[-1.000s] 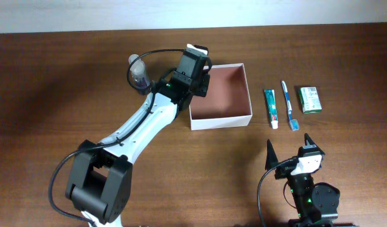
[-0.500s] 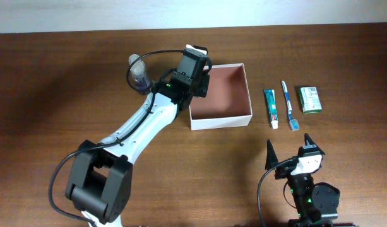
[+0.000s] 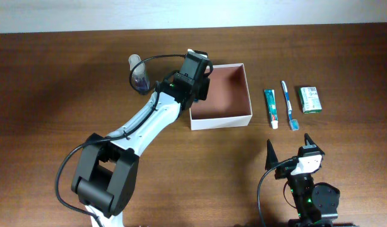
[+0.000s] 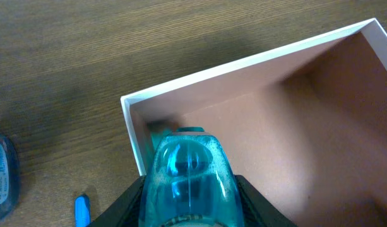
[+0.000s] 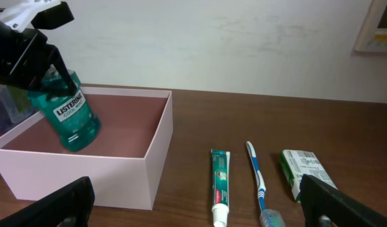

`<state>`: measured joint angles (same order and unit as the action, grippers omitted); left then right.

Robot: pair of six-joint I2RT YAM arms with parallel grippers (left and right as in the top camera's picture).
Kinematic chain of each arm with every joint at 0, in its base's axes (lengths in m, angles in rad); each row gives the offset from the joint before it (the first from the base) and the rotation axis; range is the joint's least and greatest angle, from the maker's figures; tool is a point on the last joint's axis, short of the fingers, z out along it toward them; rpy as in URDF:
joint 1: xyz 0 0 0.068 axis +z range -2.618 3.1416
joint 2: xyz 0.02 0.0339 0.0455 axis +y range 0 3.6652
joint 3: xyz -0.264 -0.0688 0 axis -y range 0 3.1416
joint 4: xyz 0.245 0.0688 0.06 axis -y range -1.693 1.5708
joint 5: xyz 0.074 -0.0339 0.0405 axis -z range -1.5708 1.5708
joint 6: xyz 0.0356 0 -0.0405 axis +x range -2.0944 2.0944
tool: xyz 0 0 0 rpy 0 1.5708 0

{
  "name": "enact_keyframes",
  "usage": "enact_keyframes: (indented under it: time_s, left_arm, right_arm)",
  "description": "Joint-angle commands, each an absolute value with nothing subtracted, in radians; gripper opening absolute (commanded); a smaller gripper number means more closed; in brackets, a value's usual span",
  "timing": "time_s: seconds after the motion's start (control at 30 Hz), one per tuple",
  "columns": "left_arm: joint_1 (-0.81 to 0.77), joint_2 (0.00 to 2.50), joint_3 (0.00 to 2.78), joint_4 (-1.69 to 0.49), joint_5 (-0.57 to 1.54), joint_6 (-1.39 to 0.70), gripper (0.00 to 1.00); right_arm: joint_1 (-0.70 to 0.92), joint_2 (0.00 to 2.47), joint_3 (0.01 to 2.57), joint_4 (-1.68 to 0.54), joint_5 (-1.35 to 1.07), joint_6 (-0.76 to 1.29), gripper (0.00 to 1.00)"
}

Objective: Pack container
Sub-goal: 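Lower the bottle into the box's left corner and open the gripper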

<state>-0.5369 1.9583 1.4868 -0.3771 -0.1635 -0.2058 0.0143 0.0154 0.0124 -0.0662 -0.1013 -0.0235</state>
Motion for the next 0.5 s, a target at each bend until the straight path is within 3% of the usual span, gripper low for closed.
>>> enact_keyframes:
  time_s: [0.0, 0.47]
  left_arm:
    - [-0.54, 1.947, 1.508, -0.367, -0.181, -0.213, 0.53]
    - [-0.54, 1.946, 1.509, -0.334, -0.18, -0.213, 0.51]
  right_arm:
    - [0.013, 0.004, 0.006, -0.07, -0.089, -0.017, 0.98]
    - [0.013, 0.004, 0.006, -0.07, -0.089, -0.017, 0.99]
